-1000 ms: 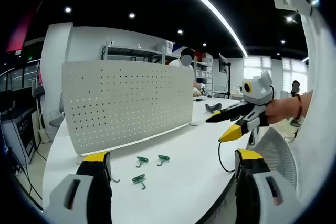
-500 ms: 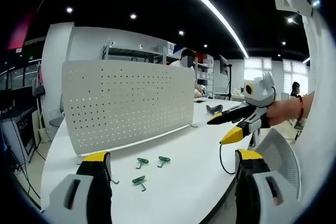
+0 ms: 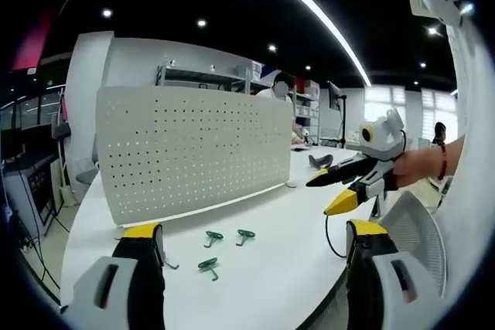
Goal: Insert the hook assembly into the mounting plate slot until the hook locks in place.
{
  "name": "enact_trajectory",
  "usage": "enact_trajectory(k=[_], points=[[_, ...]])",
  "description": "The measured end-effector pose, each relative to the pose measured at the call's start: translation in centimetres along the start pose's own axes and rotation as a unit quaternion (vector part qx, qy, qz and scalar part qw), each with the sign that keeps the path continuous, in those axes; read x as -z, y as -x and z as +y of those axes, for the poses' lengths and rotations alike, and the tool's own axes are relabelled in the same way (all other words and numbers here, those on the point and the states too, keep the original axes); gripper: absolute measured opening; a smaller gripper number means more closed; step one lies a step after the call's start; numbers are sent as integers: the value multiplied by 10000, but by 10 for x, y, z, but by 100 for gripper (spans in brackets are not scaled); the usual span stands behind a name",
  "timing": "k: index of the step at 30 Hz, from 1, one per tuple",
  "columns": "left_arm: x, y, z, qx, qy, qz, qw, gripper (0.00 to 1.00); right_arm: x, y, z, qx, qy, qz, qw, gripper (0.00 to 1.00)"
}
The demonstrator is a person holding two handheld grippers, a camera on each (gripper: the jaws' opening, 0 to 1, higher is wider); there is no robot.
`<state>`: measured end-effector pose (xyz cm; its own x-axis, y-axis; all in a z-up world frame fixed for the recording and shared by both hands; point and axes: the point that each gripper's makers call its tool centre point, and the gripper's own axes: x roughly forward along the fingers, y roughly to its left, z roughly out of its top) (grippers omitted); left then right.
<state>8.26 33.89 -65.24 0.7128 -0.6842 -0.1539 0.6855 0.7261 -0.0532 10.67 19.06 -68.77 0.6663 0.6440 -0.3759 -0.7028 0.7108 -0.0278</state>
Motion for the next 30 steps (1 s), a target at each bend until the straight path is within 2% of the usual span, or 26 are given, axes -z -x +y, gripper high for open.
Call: enact_trajectory(k=[14, 30], points=[[0, -5, 9, -132, -85, 75, 9998, 100, 4, -18, -13, -138, 62, 141, 9998, 58], [1, -5, 8, -82, -4, 149, 9999, 100, 12, -35, -21, -264, 4, 312, 9992, 57]])
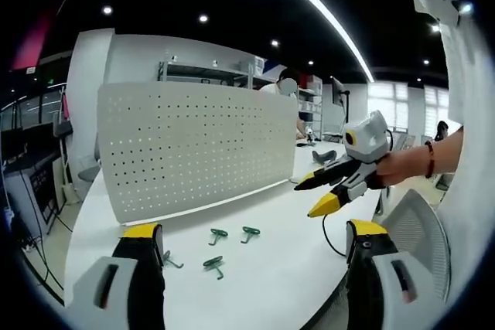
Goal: Insert the hook assembly into the mounting plate slot until the hook locks in place.
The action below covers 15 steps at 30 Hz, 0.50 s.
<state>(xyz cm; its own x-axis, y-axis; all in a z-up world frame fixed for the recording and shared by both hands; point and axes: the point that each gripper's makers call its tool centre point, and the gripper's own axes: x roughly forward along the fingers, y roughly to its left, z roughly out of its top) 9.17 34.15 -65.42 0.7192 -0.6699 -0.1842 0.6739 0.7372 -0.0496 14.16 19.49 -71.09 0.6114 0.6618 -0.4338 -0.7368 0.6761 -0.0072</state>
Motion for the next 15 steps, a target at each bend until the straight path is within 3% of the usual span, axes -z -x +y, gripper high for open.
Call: enact_trajectory(k=[6, 15], points=[[-3, 2, -2, -83, 23, -70, 9999, 100, 1, -4, -2, -23, -42, -5, 10000, 55], [-2, 0, -4, -124, 24, -50, 9999, 100, 15, -15, -17, 53, -116, 260, 9996, 47]])
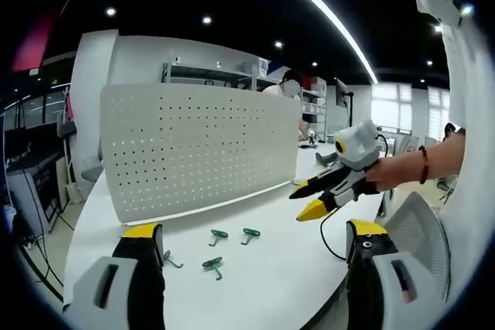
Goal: Insert the hook assembly into the mounting plate slot until the hook locks in place.
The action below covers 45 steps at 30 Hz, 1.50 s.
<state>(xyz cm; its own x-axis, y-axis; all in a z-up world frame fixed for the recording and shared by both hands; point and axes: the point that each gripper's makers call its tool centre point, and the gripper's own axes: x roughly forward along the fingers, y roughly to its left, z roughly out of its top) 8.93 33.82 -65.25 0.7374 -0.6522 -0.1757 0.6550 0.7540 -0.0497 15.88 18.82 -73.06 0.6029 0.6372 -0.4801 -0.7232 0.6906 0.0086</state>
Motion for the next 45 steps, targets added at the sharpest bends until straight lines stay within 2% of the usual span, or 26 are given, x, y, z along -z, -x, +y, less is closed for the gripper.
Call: enact_trajectory(k=[9, 21, 45], points=[[3, 0, -1, -33, 29, 53, 10000, 100, 17, -15, -7, -51, 28, 302, 9995, 43], [5, -2, -5, 37, 38, 74, 10000, 100, 26, -33, -16, -55, -32, 535, 9985, 39], [10, -6, 4, 69, 41, 172, 9998, 100, 47, -66, -35, -63, 66, 1088, 9940, 33]])
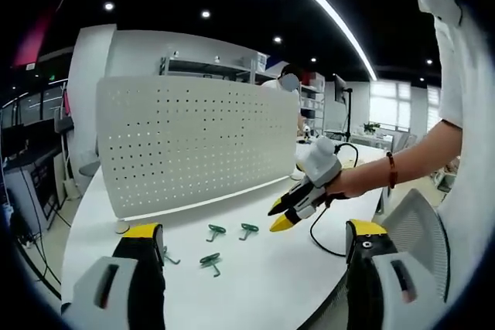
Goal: Insert the hook assembly into the mounting plate slot until the hook locks in place.
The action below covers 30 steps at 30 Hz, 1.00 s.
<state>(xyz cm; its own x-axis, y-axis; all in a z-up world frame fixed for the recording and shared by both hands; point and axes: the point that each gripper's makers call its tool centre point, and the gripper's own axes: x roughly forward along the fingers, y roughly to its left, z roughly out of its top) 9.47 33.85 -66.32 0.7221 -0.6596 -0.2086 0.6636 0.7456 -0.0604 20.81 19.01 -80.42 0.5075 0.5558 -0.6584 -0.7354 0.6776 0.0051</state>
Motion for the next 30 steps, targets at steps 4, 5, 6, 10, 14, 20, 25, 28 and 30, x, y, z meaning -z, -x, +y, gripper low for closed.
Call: enact_trajectory(k=[4, 5, 6, 10, 14, 20, 25, 28, 30], points=[[0, -1, 0, 18, 1, 19, 10000, 100, 0, -4, -2, 8, -6, 49, 10000, 31], [0, -2, -1, 35, -10, 25, 10000, 100, 0, -6, -3, 25, 8, 71, 10000, 31], [0, -2, -1, 42, -23, 31, 10000, 100, 0, -7, -4, 20, 9, 78, 10000, 30], [-2, -2, -2, 60, -39, 27, 10000, 100, 3, -14, -6, 21, 12, 187, 9998, 29], [-1, -2, 0, 34, -11, 29, 10000, 100, 4, -19, -9, 27, 12, 268, 9996, 27], [-2, -2, 4, -50, 28, -22, 10000, 99, 10, -28, -16, 60, -130, 420, 9990, 24], [0, -4, 5, -18, 5, 5, 10000, 98, 14, -34, -19, 112, -149, 502, 9986, 21], [0, -5, 6, -12, 31, 12, 10000, 98, 17, -37, -18, 103, -223, 559, 9981, 20], [0, -6, 7, -35, 40, 2, 10000, 99, 17, -38, -17, 93, -224, 545, 9982, 19]])
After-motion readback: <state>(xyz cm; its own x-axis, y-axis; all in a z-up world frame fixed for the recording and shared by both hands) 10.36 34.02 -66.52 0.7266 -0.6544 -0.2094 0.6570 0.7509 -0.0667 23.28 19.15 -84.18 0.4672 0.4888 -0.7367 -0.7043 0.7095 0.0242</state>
